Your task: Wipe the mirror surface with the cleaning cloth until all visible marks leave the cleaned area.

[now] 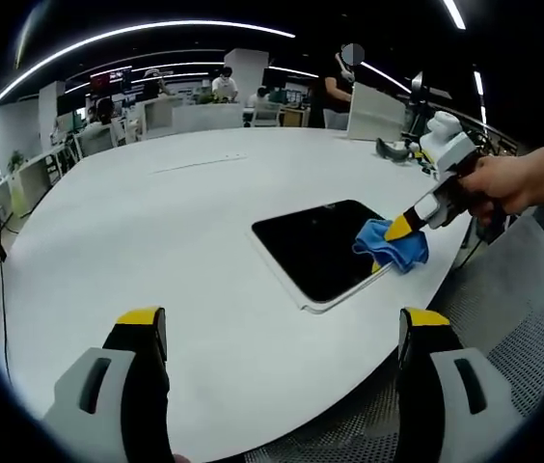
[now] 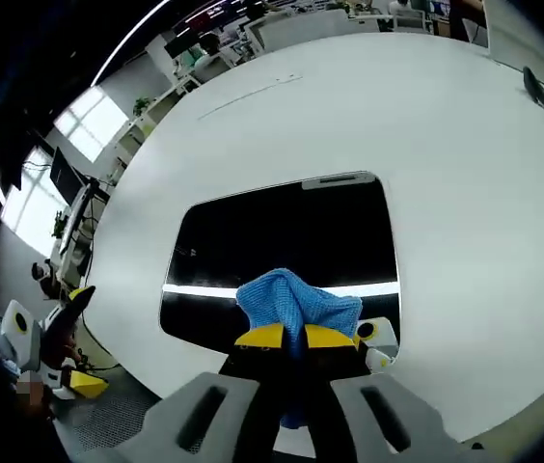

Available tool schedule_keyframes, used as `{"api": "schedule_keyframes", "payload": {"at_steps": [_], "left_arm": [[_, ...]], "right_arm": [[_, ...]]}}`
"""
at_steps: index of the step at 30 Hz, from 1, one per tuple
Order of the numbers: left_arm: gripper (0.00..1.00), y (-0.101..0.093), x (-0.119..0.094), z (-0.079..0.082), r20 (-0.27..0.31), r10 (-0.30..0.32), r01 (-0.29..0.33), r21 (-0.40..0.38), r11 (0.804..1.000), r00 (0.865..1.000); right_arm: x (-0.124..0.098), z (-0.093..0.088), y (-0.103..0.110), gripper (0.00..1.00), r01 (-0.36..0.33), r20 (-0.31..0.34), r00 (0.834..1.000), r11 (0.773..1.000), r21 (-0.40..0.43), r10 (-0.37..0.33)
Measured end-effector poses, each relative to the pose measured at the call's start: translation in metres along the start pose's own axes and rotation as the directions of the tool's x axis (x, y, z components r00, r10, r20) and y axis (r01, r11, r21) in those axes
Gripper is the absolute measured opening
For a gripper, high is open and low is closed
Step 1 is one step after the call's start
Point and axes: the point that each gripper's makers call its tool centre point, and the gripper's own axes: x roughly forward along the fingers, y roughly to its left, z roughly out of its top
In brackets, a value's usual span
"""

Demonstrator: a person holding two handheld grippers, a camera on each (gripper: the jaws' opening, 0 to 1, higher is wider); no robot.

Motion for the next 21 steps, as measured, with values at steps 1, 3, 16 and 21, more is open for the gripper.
{"api": "schedule_keyframes", "payload": {"at_steps": [1, 3, 16, 21], "left_arm": [[0.99, 0.0, 0.0, 0.0, -0.001, 0.001, -0.001, -0.002, 1.0, 1.0], [0.99, 0.0, 0.0, 0.0, -0.003, 0.001, -0.001, -0.003, 1.0, 1.0], [0.99, 0.004, -0.001, 0.001, 0.004, 0.015, -0.015, 0.004, 1.0, 1.0], [0.99, 0.007, -0.001, -0.002, -0.027, 0.03, -0.032, -0.054, 0.998, 0.999]], "right_arm": [[0.0, 0.0, 0.002, 0.0, -0.002, 0.0, 1.0, 1.0, -0.002, 0.002], [0.002, 0.0, 0.005, 0.0, -0.005, -0.001, 1.0, 1.0, -0.006, 0.005], [0.009, 0.002, 0.028, 0.0, -0.032, -0.012, 0.999, 0.999, -0.022, 0.032], [0.009, 0.002, 0.033, 0.0, -0.035, -0.017, 0.999, 0.999, -0.035, 0.035]]}}
